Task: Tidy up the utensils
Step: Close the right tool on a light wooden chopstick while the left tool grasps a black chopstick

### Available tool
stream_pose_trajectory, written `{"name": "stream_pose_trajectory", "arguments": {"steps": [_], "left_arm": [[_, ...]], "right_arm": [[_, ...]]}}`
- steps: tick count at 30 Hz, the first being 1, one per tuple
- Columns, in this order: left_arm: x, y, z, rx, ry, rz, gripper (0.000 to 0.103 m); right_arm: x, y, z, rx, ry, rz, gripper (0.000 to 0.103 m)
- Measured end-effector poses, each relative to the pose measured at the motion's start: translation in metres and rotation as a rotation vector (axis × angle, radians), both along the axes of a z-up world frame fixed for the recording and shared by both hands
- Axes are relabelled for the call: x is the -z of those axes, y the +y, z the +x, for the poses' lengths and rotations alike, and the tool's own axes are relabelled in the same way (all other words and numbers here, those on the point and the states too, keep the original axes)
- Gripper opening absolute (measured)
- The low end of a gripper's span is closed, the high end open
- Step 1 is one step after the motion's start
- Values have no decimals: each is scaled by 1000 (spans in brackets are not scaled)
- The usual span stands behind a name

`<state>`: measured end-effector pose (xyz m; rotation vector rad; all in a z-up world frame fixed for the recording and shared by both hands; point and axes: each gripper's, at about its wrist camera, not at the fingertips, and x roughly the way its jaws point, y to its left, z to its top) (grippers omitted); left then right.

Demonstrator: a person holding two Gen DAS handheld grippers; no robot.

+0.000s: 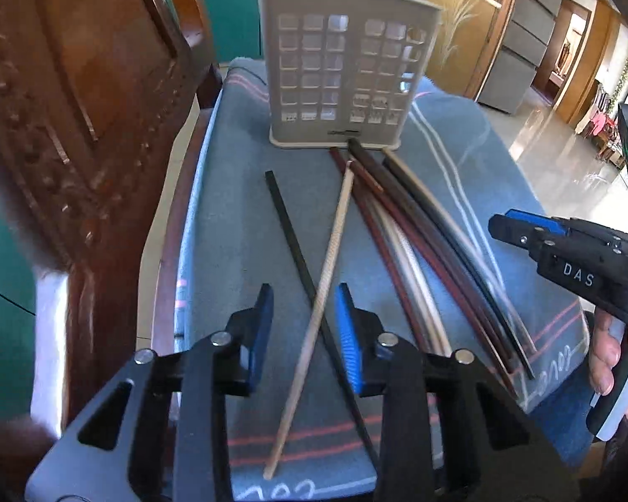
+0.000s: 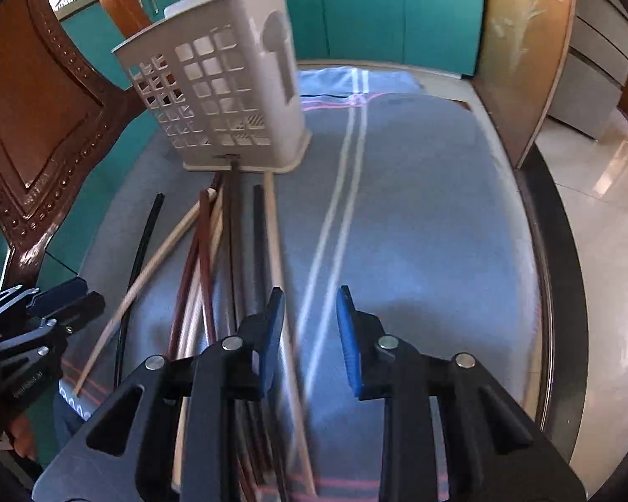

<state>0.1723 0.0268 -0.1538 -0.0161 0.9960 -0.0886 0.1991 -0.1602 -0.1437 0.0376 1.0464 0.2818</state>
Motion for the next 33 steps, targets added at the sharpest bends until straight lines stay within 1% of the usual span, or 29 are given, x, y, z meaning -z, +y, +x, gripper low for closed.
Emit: {"name": "stream_pose_trajectory", "arguments": {"steps": [3,5,7,8,9,10,13,15,16,18,20,22,24,27,29,31,33], "left_arm": [[6,4,17,13,20,-39,30],[9,3,25,21,32,-47,30],[12,1,31,27,43,-51,31],[14,0,34,29,45,-56,31],[14,-2,37,30,53,-62,31],[15,-4,40,31,57,-64,31],[17,-7,46,45,66,-78,31],[17,-8,48,47,73,-74,31],[16,-6,46,39,75,-79,33],[11,4,41,19,72,-126,41],[10,14,37,-4,86,-148,41],[13,20,36,-17,106,-160,41],[17,21,40,-23,118,-165,36],[20,19,47,-41,125,-160,35],[21,17,54,-41,128,-141,35],[23,15,63,-45,141,-118,28],[21,13,70,-64,151,-106,24]], "right_arm": [[9,16,17,-39,45,15,28],[18,23,27,-44,78,-15,28],[19,24,31,-41,73,-9,28],[20,23,33,-36,82,-13,25],[21,21,33,-36,84,-11,18],[21,19,32,-36,89,-12,8],[22,8,27,-22,104,-24,7],[20,-3,24,5,115,-33,7],[19,-9,21,24,120,-33,7],[15,-21,15,49,128,-6,7],[13,-27,11,48,132,8,7],[11,-28,10,44,126,-1,10],[10,-25,12,40,118,-20,10],[10,-19,19,47,102,-26,11],[9,-15,22,48,93,-51,11],[8,-12,31,39,90,-69,12],[11,-7,36,37,89,-106,14]]}}
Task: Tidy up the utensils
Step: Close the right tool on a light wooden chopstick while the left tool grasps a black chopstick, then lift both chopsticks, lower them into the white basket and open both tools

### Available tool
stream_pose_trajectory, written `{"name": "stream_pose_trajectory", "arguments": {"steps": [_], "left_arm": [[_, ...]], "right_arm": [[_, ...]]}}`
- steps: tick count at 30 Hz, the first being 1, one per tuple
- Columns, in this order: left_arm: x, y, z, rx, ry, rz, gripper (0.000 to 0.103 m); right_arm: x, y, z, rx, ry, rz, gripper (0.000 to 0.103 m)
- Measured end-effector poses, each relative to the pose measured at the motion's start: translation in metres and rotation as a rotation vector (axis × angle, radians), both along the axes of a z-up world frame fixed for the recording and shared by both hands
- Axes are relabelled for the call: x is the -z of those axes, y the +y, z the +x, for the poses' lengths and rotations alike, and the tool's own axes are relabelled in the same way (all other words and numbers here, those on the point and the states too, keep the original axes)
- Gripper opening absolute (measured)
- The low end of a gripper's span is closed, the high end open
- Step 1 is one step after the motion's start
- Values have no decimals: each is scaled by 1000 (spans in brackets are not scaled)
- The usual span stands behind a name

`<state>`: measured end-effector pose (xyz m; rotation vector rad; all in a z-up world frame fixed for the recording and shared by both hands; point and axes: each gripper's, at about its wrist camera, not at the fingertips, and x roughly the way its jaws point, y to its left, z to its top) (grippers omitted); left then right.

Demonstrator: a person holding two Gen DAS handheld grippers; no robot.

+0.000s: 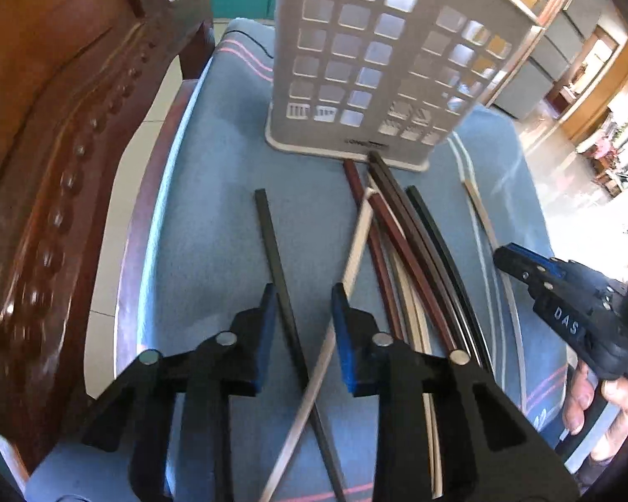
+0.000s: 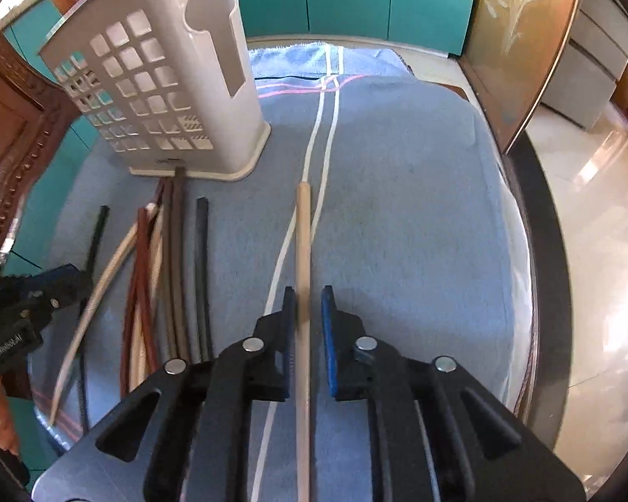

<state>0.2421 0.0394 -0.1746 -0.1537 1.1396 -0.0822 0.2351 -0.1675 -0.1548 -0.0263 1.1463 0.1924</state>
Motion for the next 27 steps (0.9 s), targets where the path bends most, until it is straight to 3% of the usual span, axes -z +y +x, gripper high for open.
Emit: {"name": "stream_pose_trajectory", "arguments": {"steps": [9,12,14,16,27], "left_arm": [[10,-2,19,-33,30,57,21],[10,-2,23,-32,10,74,8],[10,-3,25,-34,3,43,7],[1,0,20,-29,-29,12,7],[-134,-2,-41,4,-356,-23,7]], "right_arm": [[8,12,24,-21,-24,-67,29],[8,13,26,-39,-21,-34,6],[7,11,29,-59,-25,29,6],[-7,10,20,-79,-83,19,6],[-129,-19,-31,-98,-343,141,6]]}}
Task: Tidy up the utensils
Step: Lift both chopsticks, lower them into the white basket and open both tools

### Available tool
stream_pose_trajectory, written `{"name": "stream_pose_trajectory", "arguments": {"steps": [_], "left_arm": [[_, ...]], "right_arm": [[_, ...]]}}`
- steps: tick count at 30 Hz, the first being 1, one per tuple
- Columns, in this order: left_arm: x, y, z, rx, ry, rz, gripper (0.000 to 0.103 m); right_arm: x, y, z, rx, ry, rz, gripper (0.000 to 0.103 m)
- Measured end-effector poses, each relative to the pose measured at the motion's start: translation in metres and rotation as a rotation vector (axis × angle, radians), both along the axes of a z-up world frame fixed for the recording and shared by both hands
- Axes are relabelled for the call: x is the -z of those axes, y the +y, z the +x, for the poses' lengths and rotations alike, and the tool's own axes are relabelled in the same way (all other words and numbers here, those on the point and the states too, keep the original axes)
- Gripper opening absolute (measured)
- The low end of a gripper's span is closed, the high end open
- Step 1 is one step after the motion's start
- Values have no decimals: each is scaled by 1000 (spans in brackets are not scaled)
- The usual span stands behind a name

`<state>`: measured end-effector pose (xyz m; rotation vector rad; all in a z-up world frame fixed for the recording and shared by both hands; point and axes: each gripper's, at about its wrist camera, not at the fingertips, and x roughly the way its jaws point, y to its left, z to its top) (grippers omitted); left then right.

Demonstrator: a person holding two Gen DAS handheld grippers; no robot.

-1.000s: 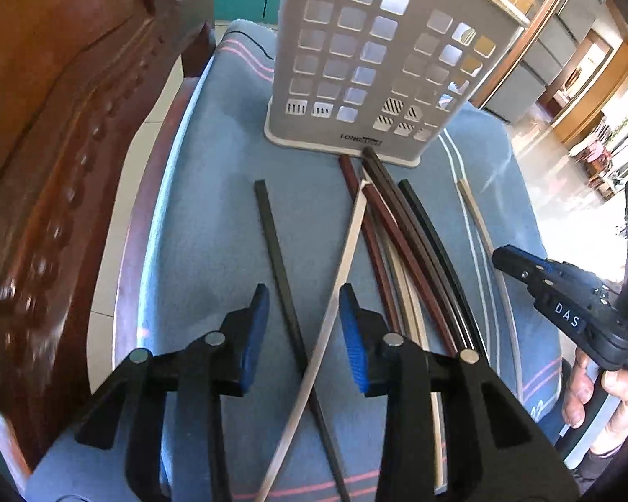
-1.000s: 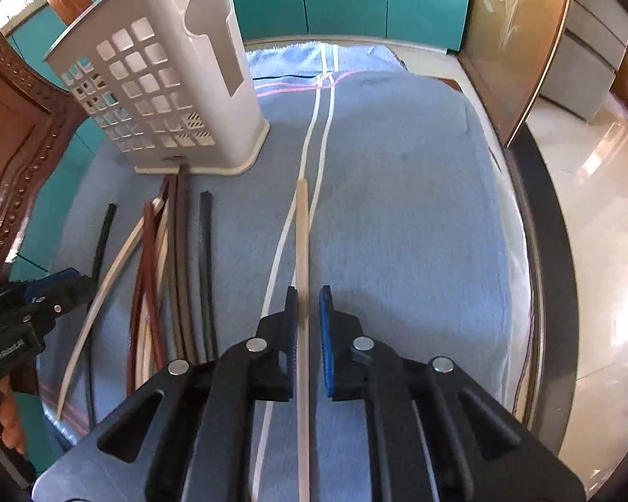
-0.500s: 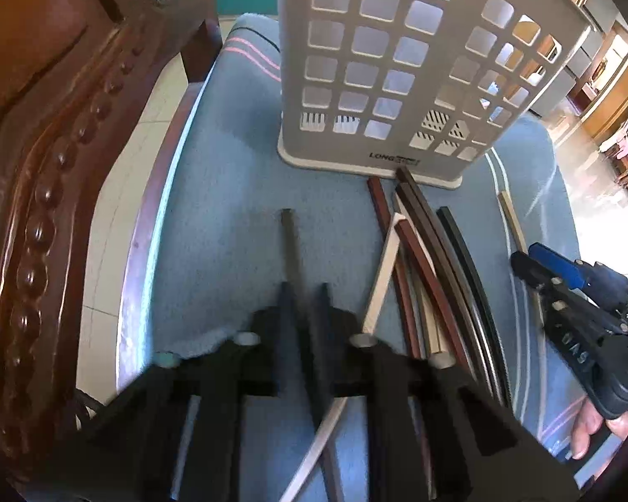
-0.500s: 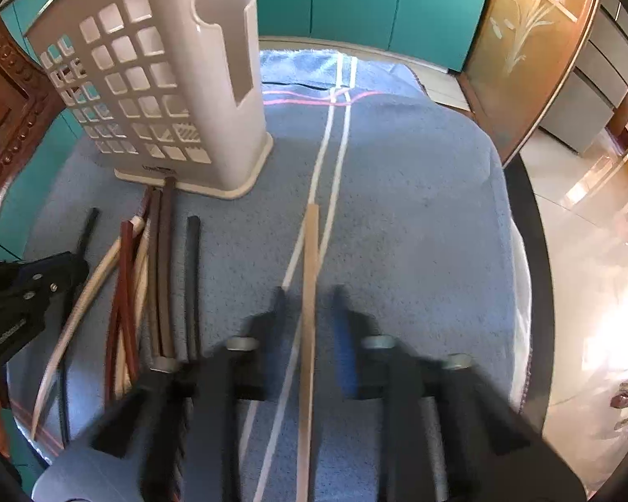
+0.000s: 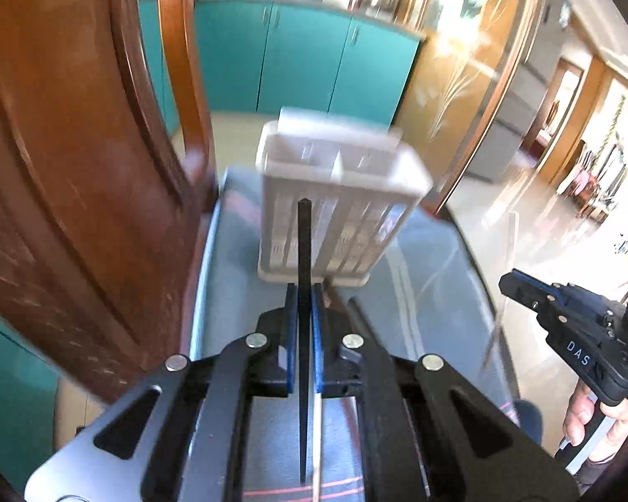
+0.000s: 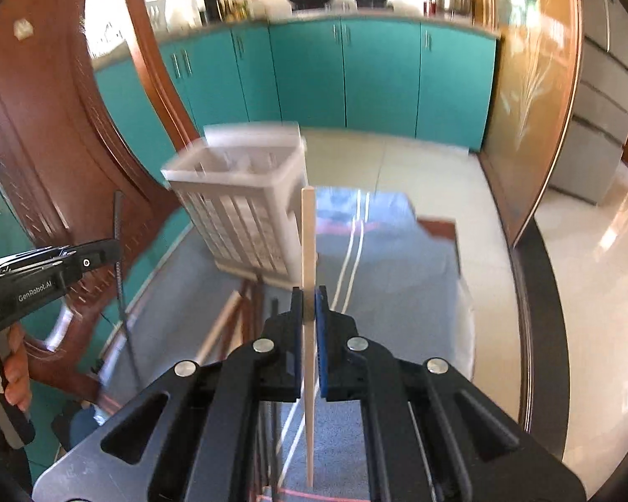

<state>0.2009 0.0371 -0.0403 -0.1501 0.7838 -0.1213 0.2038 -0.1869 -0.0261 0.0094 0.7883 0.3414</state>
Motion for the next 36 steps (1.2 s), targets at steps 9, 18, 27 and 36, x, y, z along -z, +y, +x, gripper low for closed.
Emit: {"name": "stream_pose_trajectory", "arguments": {"steps": [9,18,27,36], "left_arm": [[-111,10,-23,18,-252,-25,7],[-185,23,10,-127,-485,-36,7],[-99,15,63,-158,-297,15,7],[-64,15,56,-133,-246,51,7]], "right_arm": [[-102,1,-1,-17,-230,132,6],[-139,16,44,89,-457,264,6],[-60,44,80,124,-298,160,6],[-29,45,69,125,-254,156,6]]}}
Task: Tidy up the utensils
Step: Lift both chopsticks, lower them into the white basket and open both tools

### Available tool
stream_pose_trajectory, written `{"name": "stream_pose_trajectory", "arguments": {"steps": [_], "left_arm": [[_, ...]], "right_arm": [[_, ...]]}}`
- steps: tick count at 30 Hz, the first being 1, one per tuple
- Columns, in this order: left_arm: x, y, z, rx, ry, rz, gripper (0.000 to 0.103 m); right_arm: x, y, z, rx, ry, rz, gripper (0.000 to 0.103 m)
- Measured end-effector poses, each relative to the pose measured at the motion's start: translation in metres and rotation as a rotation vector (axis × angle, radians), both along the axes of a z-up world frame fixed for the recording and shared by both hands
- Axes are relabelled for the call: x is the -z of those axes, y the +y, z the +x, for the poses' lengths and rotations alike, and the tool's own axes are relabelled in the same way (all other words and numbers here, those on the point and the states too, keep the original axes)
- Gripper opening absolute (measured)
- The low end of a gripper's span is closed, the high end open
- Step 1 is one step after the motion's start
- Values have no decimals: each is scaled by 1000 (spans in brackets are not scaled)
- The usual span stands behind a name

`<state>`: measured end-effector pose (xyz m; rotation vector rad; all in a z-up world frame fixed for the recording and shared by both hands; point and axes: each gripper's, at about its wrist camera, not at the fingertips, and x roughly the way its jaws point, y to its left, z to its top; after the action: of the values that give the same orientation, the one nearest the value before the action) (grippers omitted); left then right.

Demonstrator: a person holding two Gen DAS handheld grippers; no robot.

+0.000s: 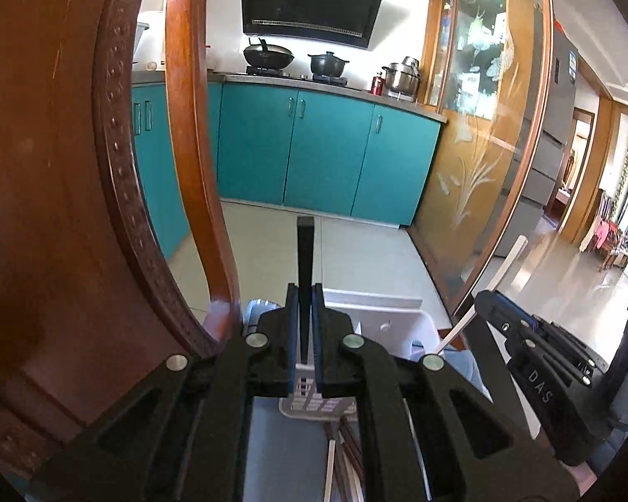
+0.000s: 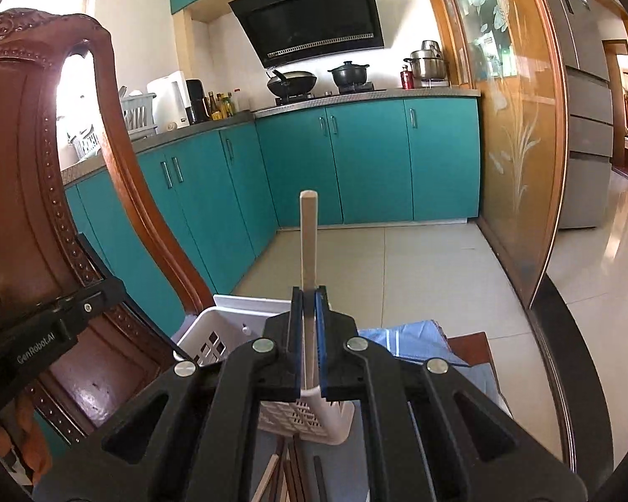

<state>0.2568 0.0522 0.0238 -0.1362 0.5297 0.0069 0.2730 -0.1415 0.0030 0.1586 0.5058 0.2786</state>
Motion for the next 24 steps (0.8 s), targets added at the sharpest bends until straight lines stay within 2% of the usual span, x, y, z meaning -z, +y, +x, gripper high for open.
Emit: {"name": "stream_pose_trajectory", "arguments": {"steps": [9,11,12,13,19,22,24], "left_arm": [[12,-4,-11,11,16,-10,7],[15,-4,-18,8,2,-12,7],[16,-6,-23,11,0,-12,8],[17,-6,-26,14,-2,-9,12],[25,-15,-83,41,-71,25,38],[46,-22,-111,70,-46,53,43],[66,-29,-124,96,8,72,45]], "right_arm": [[4,6,-18,-18,-3,-42,8],[2,6,-26,-32,-12,-37,15],[1,4,-33,-41,-18,-31,24],[0,3,-40,-45,-26,-27,31],[0,-21,-110,-89,-116,10,49],[21,-32,-135,-77,-92,-41,50],[37,-36,-141,-58,-47,-64,50]]}}
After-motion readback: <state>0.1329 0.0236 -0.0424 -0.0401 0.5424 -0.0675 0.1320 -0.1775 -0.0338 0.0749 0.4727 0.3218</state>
